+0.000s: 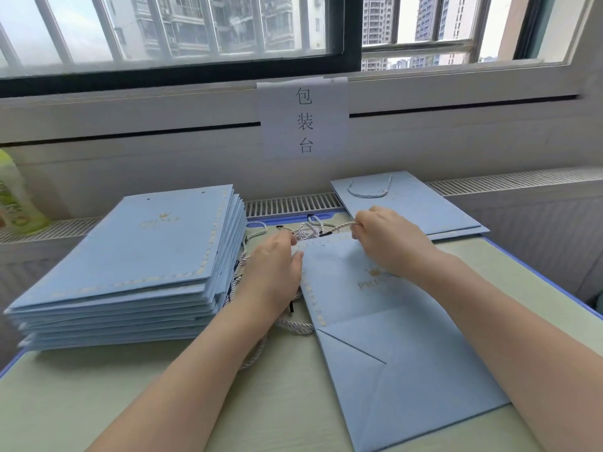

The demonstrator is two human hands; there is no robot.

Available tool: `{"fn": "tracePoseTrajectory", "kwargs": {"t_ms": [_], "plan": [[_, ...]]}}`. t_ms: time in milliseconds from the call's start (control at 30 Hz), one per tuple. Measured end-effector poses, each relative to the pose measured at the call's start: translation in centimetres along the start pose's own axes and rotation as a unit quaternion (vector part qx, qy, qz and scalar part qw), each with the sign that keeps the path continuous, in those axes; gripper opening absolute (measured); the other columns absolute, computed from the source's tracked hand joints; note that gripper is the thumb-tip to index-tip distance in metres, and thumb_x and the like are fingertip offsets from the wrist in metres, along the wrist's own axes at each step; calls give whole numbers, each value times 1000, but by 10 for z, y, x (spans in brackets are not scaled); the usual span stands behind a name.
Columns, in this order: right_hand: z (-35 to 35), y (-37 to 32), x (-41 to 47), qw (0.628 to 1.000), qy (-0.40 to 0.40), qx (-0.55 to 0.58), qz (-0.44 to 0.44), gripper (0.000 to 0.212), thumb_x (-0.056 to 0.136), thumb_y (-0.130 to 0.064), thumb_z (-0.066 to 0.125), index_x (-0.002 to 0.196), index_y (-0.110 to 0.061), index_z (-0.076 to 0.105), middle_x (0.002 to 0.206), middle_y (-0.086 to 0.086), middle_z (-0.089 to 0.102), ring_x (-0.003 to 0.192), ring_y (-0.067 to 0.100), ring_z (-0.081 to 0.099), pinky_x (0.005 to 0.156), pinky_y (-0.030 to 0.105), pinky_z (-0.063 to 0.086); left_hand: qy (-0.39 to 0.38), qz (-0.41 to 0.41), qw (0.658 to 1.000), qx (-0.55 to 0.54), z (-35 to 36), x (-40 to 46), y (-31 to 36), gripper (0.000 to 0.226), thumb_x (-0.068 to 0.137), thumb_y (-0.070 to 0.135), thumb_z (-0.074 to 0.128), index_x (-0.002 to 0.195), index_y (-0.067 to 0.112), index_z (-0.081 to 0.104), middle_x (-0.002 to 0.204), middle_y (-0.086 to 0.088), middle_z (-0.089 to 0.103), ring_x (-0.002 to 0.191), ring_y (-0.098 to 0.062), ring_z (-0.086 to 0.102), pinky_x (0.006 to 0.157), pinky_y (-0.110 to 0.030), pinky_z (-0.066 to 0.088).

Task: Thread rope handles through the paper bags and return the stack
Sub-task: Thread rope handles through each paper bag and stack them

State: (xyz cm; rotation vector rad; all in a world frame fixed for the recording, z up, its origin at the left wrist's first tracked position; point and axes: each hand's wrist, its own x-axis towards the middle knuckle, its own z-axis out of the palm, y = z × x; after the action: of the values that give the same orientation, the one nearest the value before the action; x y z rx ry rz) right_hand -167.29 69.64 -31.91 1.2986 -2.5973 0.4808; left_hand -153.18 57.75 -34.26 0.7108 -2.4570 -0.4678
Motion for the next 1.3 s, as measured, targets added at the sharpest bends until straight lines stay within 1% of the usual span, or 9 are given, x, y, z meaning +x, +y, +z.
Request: {"fn": "tracePoseTrajectory", "kwargs": {"t_ms": [167, 267, 333, 433, 600, 700, 867, 967, 1300], "plan": [[8, 8, 0, 996, -62, -14, 56, 27, 101, -27, 30, 107, -7, 47, 115, 13, 46, 108, 32, 41, 88, 42, 38, -55, -29, 994, -86, 2, 2, 2, 39, 92, 9, 53, 130, 6, 47, 127, -12, 54, 116, -27, 52, 99, -38, 41], [9, 7, -1, 997, -58, -26, 38, 25, 100, -30, 35, 108, -9, 48, 116, 10, 47, 108, 30, 41, 90, 43, 39, -52, -66, 974, -212, -4, 2, 3, 53, 83, -5, 60, 131, 11, 45, 103, -7, 59, 96, -20, 59, 81, -28, 51], [7, 4, -2, 999, -47, -9, 16, 22, 99, -30, 39, 105, -11, 48, 115, 8, 47, 108, 29, 41, 90, 42, 39, -42, -89, 952, -291, -10, 3, 5, 61, 80, -12, 58, 133, 13, 41, 88, -3, 54, 77, -12, 56, 62, -15, 48], [4, -2, -3, 999, -18, 35, -35, 17, 97, -29, 44, 105, -15, 50, 114, 4, 48, 110, 25, 41, 89, 39, 38, -51, -124, 924, -358, -16, 4, 9, 63, 82, -14, 50, 135, 18, 36, 77, -3, 50, 62, -12, 48, 45, -13, 38], [-1, -17, -7, 987, 8, 68, -146, 14, 94, -29, 52, 102, -18, 56, 111, 0, 52, 106, 21, 45, 89, 40, 40, -57, -104, 941, -317, -18, 5, 13, 40, 83, -2, 48, 118, 15, 56, 92, 2, 54, 81, -12, 52, 62, -20, 39], [0, -23, -8, 981, 21, 66, -180, 13, 94, -24, 52, 97, -12, 56, 106, 4, 55, 102, 21, 47, 86, 38, 40, -38, -95, 959, -266, -14, 6, 9, 23, 86, 8, 55, 107, 18, 59, 92, 4, 52, 71, -4, 47, 57, -21, 34], [-3, -21, -6, 977, 51, 140, -150, 13, 94, -9, 47, 101, -7, 58, 87, -1, 54, 77, 17, 46, 66, 23, 31, -28, -101, 964, -246, -12, 7, 7, 27, 86, 14, 63, 112, 11, 60, 110, -5, 59, 98, -21, 56, 76, -27, 43], [-3, -20, -4, 974, 48, 141, -170, 17, 93, -7, 51, 101, -6, 66, 89, -1, 59, 78, 10, 46, 68, 14, 29, -32, -80, 965, -249, -14, 5, 8, 24, 88, 14, 62, 112, 15, 60, 96, 0, 55, 89, -18, 52, 75, -27, 39], [-9, -22, -6, 982, -4, 131, -138, 12, 91, -13, 53, 94, -8, 63, 83, -3, 57, 77, 16, 50, 67, 20, 35, -6, -54, 966, -251, -15, 3, 11, 22, 85, 6, 64, 105, 13, 58, 103, -6, 60, 87, -20, 59, 78, -31, 49]]}}
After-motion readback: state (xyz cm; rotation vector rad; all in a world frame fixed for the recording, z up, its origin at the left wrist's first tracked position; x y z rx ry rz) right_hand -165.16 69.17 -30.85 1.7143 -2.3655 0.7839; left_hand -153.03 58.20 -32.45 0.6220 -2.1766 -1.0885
